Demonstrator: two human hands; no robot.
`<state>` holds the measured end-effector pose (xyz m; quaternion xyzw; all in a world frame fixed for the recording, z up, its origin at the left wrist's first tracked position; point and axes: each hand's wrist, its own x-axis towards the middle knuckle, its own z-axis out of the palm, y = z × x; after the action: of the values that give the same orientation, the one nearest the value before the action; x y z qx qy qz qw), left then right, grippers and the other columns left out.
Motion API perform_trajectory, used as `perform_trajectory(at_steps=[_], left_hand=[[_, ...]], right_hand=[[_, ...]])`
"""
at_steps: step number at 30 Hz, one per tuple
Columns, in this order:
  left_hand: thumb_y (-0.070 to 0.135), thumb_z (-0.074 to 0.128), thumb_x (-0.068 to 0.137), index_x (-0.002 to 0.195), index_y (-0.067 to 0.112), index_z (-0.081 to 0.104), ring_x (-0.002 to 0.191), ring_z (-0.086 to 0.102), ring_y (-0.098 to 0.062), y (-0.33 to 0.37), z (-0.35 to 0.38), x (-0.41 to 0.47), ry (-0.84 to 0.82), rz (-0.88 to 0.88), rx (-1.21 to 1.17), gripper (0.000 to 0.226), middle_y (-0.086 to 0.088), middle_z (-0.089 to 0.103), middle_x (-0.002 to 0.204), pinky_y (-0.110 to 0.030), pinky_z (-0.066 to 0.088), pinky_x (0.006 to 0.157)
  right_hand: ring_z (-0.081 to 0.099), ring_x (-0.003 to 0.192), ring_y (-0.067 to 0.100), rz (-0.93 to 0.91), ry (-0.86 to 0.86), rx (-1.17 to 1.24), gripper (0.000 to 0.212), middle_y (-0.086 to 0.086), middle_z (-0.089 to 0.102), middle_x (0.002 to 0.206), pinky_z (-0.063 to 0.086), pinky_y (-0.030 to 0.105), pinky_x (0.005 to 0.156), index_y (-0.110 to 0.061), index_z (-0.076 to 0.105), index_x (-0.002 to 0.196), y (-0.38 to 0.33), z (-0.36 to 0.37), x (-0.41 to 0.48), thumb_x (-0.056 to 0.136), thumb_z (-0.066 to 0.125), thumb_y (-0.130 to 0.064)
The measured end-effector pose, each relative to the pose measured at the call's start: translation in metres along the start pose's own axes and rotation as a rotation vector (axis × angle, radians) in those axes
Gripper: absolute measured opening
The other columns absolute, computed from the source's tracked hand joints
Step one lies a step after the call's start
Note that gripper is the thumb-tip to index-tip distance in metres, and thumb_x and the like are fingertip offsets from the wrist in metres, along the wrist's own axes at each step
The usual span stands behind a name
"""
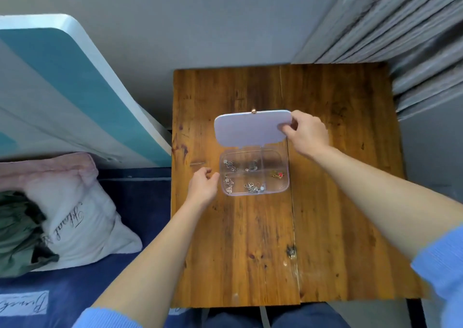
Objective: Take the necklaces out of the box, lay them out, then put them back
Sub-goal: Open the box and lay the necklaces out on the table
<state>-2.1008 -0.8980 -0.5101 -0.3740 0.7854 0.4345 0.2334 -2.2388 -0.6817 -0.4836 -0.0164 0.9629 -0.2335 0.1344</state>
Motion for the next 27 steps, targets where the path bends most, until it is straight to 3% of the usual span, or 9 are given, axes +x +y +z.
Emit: perform_trajectory(at_steps=[2,5,9,12,14,16,19,22,27], left_hand=[[0.027,0.047,0.099,0.132,0.006,0.052,0.101,0.064,-0.034,0.001,-0.001,0.001,-0.092,-0.061,-0.057,0.040,-0.017,0.065,0.115,-0.045,0.053,0.093],[0.023,0.041,0.102,0.124,0.001,0.055,0.066,0.062,-0.024,0.013,-0.002,-0.002,-0.133,-0.084,-0.238,0.035,-0.009,0.063,0.077,-0.035,0.054,0.061],[0.021,0.042,0.102,0.127,0.000,0.055,0.066,0.067,-0.025,0.026,-0.012,-0.004,-0.043,0.009,-0.344,0.036,-0.012,0.065,0.074,-0.031,0.057,0.060],[0.020,0.044,0.102,0.131,-0.001,0.053,0.067,0.067,-0.026,0.032,-0.019,-0.003,-0.048,0.008,-0.417,0.037,-0.016,0.065,0.080,-0.032,0.058,0.063],[0.020,0.044,0.102,0.130,0.001,0.052,0.065,0.066,-0.024,0.038,-0.020,-0.002,-0.063,-0.003,-0.450,0.035,-0.018,0.065,0.082,-0.027,0.058,0.058],[0.019,0.045,0.102,0.131,0.002,0.053,0.064,0.065,-0.021,0.043,-0.017,0.000,-0.076,-0.013,-0.473,0.035,-0.017,0.064,0.082,-0.021,0.056,0.052],[0.021,0.044,0.102,0.130,0.003,0.053,0.065,0.065,-0.021,0.042,-0.010,0.006,-0.067,-0.036,-0.472,0.034,-0.016,0.065,0.084,-0.022,0.056,0.053],[0.022,0.043,0.102,0.129,0.004,0.053,0.065,0.066,-0.022,0.031,-0.004,0.015,-0.038,-0.081,-0.446,0.034,-0.017,0.067,0.087,-0.026,0.056,0.057],[0.024,0.044,0.102,0.128,0.005,0.054,0.067,0.066,-0.025,0.017,0.017,0.031,-0.004,-0.148,-0.440,0.035,-0.014,0.067,0.084,-0.029,0.056,0.056]], right_hand=[[0.056,0.078,0.019,0.062,-0.018,0.069,0.024,0.001,0.061,0.092,0.033,0.022,0.051,-0.015,0.062,0.100,-0.015,-0.011,0.025,0.091,0.061,-0.037],[0.062,0.075,0.023,0.146,-0.020,0.169,0.021,0.007,0.064,0.089,0.043,0.026,0.055,-0.014,0.061,0.090,-0.033,-0.029,0.055,0.089,0.064,-0.034],[0.062,0.077,0.026,0.179,-0.002,0.189,0.020,0.008,0.061,0.082,0.043,0.024,0.053,-0.012,0.062,0.082,-0.053,-0.043,0.075,0.088,0.066,-0.031],[0.061,0.081,0.022,0.154,0.029,0.110,0.017,0.008,0.066,0.100,0.045,0.021,0.058,-0.013,0.065,0.100,-0.055,-0.044,0.079,0.088,0.067,-0.025],[0.063,0.090,0.023,0.073,0.097,0.019,0.027,0.008,0.067,0.109,0.051,0.026,0.068,-0.014,0.063,0.116,-0.054,-0.048,0.067,0.090,0.064,-0.022],[0.065,0.091,0.024,-0.144,0.161,-0.060,0.026,0.005,0.070,0.107,0.052,0.031,0.074,-0.016,0.064,0.116,-0.050,-0.047,0.043,0.091,0.060,-0.023],[0.066,0.086,0.023,-0.516,-0.057,-0.163,0.017,0.000,0.068,0.099,0.054,0.034,0.067,-0.020,0.069,0.101,-0.045,-0.022,-0.011,0.089,0.059,-0.026],[0.061,0.092,0.027,-0.619,-0.402,-0.428,0.020,0.004,0.060,0.102,0.043,0.033,0.062,-0.014,0.063,0.101,-0.042,0.019,-0.041,0.089,0.056,-0.028],[0.062,0.090,0.029,-0.697,-0.482,-0.773,0.019,0.008,0.060,0.105,0.039,0.036,0.057,-0.010,0.061,0.106,-0.033,0.055,-0.029,0.089,0.052,-0.011]])
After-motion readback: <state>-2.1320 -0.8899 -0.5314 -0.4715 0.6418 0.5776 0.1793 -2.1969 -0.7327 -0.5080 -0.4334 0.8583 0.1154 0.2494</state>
